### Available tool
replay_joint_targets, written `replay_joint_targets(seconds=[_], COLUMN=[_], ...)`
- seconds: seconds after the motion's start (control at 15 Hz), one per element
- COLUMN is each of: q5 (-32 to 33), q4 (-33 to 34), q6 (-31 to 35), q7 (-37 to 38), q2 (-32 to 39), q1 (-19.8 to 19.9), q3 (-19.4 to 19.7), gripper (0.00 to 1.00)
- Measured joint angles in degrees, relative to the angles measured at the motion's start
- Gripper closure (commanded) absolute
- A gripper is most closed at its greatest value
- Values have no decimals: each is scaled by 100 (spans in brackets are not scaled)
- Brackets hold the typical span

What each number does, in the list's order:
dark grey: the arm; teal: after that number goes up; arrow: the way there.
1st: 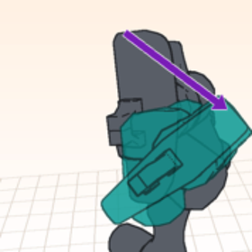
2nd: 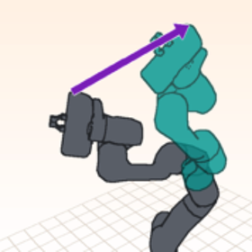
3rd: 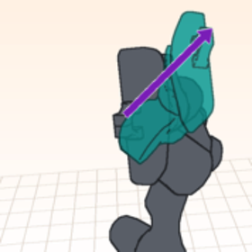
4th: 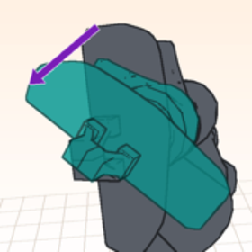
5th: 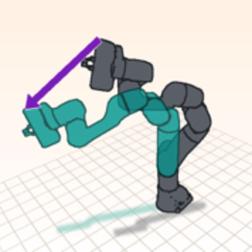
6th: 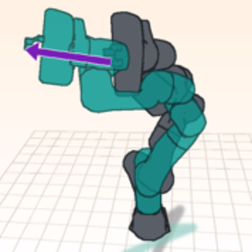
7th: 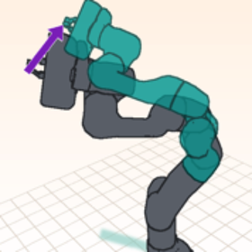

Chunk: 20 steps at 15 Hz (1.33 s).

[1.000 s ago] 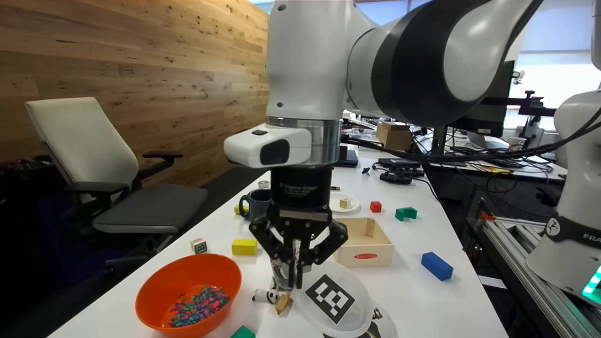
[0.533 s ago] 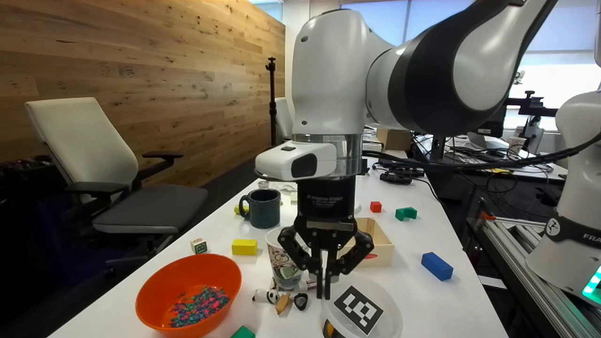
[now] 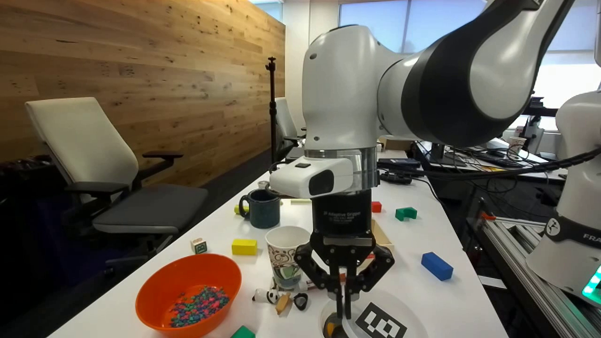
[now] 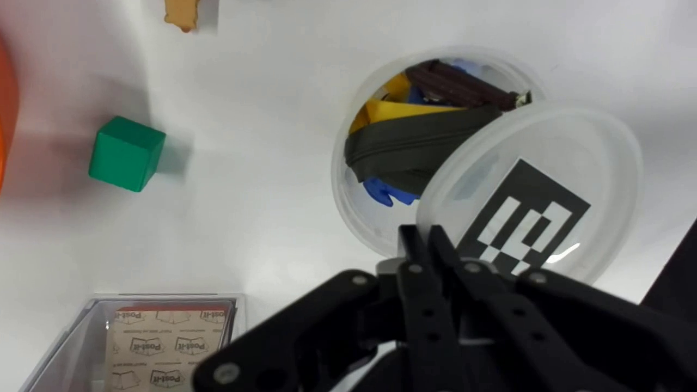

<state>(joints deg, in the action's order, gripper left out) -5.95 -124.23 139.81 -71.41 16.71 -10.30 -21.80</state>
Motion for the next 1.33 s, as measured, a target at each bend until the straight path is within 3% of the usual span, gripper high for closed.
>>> replay_joint_targets(seconds=[1.33], q5=[-49], q4=[160], q6=[-168], q7=[-580], q2=[198], q1=[35], q3=[55], gripper=[99])
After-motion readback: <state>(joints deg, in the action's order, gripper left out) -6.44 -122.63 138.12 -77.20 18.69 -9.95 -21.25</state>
